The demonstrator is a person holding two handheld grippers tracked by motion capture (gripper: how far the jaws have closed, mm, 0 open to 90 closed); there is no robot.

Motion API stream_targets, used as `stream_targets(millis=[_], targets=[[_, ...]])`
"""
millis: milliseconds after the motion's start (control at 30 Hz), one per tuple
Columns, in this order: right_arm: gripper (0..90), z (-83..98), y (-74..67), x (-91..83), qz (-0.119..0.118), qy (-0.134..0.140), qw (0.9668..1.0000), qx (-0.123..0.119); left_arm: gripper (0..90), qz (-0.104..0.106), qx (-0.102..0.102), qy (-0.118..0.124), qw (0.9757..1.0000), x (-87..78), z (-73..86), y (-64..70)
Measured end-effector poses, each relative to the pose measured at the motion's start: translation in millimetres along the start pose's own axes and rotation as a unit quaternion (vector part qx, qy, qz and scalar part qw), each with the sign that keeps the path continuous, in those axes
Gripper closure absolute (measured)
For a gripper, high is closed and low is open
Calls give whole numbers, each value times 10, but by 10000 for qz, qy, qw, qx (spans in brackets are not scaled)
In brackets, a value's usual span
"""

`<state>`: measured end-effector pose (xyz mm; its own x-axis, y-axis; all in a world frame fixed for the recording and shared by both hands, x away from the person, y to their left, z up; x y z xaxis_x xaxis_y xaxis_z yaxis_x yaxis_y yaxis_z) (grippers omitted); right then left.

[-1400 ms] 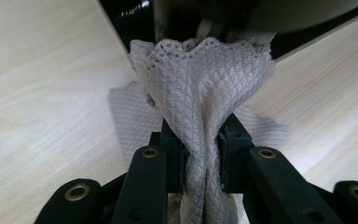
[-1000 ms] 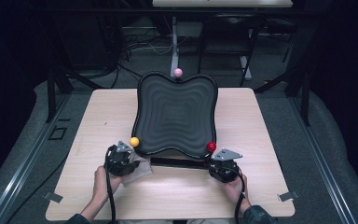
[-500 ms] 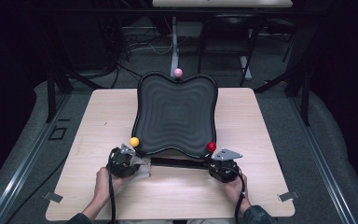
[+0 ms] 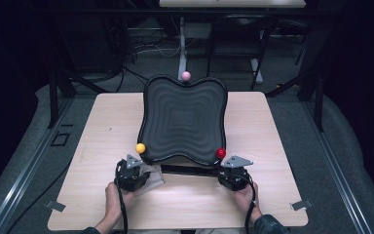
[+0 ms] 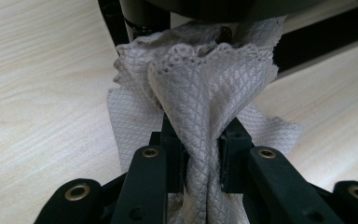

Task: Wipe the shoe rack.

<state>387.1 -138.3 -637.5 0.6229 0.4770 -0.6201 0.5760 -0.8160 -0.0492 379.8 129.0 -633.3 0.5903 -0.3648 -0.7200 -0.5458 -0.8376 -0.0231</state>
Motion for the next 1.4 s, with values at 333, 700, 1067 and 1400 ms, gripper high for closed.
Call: stream_targets(millis=[333, 700, 1067, 1400], targets=[[739, 1, 0, 0, 4, 2, 10000, 8, 750, -412, -55, 88, 9991, 158, -6, 121], [739, 1, 1, 1, -6, 1, 10000, 5, 762, -463, -9, 266, 9986, 237, -54, 297], [739, 1, 0, 1, -13, -1, 10000, 5, 762, -429, 68, 254, 9987, 299, -107, 495], [739, 1, -1, 1, -8, -4, 10000, 9, 762, -209, 37, 337, 9992, 372, -187, 751]])
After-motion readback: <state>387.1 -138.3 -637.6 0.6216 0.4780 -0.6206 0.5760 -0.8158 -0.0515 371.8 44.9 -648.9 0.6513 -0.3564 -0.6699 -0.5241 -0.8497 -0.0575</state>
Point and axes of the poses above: each handheld gripper's, and its own axes: x roughly forward along the jaws, z roughly out of its underside, y roughly to its right, the point moved 10 cm from there along x, roughly forward along the jaws, and after that the axes turned 4 degrees about x, right-handed, at the moved point
